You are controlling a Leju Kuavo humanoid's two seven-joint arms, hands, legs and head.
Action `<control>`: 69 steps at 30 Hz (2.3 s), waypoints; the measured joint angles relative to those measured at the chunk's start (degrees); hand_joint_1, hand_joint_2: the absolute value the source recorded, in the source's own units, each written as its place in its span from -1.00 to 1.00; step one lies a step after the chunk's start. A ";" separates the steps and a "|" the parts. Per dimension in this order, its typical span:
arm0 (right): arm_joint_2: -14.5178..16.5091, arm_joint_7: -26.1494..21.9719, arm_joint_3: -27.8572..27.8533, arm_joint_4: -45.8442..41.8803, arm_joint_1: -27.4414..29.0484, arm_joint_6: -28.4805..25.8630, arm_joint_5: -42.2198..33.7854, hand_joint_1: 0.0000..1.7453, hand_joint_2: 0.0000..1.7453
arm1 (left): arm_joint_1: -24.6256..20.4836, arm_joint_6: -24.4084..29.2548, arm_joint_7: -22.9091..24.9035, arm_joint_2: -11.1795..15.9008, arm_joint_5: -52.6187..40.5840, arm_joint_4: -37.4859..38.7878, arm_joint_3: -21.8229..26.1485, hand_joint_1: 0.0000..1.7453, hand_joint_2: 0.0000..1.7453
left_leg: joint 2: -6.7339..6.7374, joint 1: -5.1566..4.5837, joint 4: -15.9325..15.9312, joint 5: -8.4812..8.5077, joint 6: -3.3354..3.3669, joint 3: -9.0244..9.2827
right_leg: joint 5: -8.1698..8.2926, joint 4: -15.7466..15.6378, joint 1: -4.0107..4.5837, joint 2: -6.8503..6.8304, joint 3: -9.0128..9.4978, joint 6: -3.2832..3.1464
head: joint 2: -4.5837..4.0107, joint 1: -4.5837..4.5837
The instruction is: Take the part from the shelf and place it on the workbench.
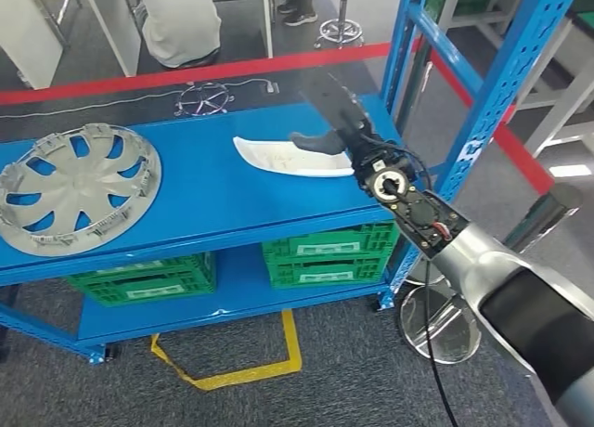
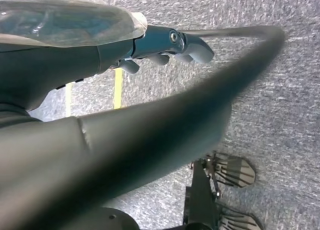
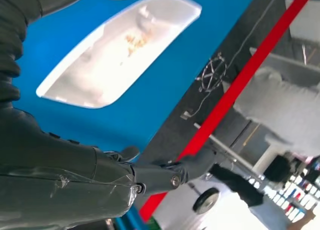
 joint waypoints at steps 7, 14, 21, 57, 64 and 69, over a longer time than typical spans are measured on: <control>0.15 0.14 -0.14 -0.15 -0.02 0.63 0.54 -1.00 1.00 | -0.18 0.80 -0.21 -0.07 0.72 0.04 -0.15 -1.00 -1.00 | 0.05 0.04 15.37 -4.63 -1.74 -9.60 | -0.38 -0.49 -0.55 0.20 1.05 -1.71 | 0.00 -0.68; 0.39 0.22 -0.09 -0.11 -0.13 0.92 0.79 -1.00 1.00 | 0.05 1.28 -0.73 -0.11 1.17 0.07 -0.19 -1.00 -1.00 | 0.05 -0.36 2.98 4.36 -0.31 -8.28 | -1.89 -0.57 -0.03 0.53 2.59 -1.72 | 0.00 -0.75; 0.46 1.67 0.10 0.11 -0.40 0.84 3.59 -1.00 1.00 | 0.48 1.43 -0.88 -0.11 1.74 0.11 -0.21 -1.00 -1.00 | -0.25 -0.66 0.90 5.11 -0.44 -7.00 | -2.90 -0.92 0.25 0.40 3.33 -2.44 | 0.01 -0.19; 1.26 17.61 7.04 14.78 -1.83 9.99 29.89 -1.00 1.00 | 0.60 1.22 -0.70 -0.18 2.45 0.13 -0.34 -1.00 -1.00 | -0.35 -0.46 0.53 4.74 0.18 -6.41 | -2.96 -1.89 0.32 0.26 4.13 -1.24 | 0.00 -0.01; 1.25 16.52 7.46 18.14 -1.29 10.65 29.98 -1.00 1.00 | 0.59 1.03 -0.68 -0.08 2.53 0.13 -0.37 -1.00 -1.00 | -0.35 -0.46 0.51 4.74 0.18 -6.37 | -2.96 -1.91 0.32 0.27 4.15 -1.24 | 0.00 -0.02; 1.15 15.75 7.49 20.00 -0.90 11.13 29.89 -1.00 1.00 | 0.56 0.85 -0.38 -0.02 2.25 0.13 -0.42 -1.00 -1.00 | -0.33 -0.46 0.50 4.74 0.18 -6.36 | -2.96 -1.91 0.32 0.30 4.15 -1.24 | 0.00 -0.02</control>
